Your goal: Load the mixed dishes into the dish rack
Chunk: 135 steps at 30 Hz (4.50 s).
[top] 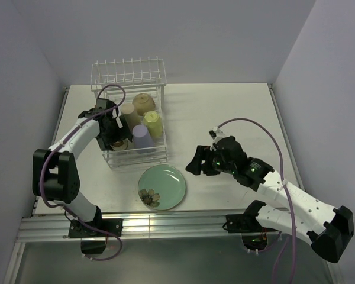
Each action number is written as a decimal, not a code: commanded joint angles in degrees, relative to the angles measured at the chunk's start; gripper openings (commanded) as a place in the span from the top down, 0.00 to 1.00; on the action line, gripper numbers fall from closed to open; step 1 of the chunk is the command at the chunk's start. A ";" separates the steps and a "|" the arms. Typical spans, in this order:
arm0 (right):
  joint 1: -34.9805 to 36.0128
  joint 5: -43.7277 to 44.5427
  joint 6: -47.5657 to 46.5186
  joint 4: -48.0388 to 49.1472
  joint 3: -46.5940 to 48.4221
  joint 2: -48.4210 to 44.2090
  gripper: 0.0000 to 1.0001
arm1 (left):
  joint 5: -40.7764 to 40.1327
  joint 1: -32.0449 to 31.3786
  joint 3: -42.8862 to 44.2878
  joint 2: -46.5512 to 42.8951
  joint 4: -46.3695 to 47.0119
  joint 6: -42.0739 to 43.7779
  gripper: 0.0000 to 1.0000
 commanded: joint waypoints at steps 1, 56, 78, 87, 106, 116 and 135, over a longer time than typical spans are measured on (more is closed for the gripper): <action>-0.36 -0.38 -1.21 3.66 -0.65 0.98 0.24 | -0.90 0.23 1.62 0.04 1.85 -0.19 0.01; 3.86 -16.98 44.83 125.90 -37.85 76.79 0.56 | 5.69 0.75 -8.21 -48.74 1.32 -7.93 0.01; 7.11 -6.89 27.36 97.37 -43.63 39.78 1.00 | 7.09 0.75 -10.41 -50.06 1.75 -7.40 0.01; 11.42 6.90 13.48 44.22 -29.85 3.12 1.00 | 7.53 0.75 -11.91 -50.94 1.76 -6.96 0.01; 12.47 22.11 2.57 1.47 -2.95 -14.49 1.00 | 8.50 0.75 -11.47 -51.82 1.58 -7.13 0.02; 13.88 31.25 -1.91 -7.59 13.57 -11.06 1.00 | 3.68 0.75 -11.29 -52.87 0.18 -7.49 0.02; 16.34 58.57 -19.56 13.92 41.08 13.98 1.00 | 0.50 0.75 -15.59 -57.35 -0.53 -9.68 0.04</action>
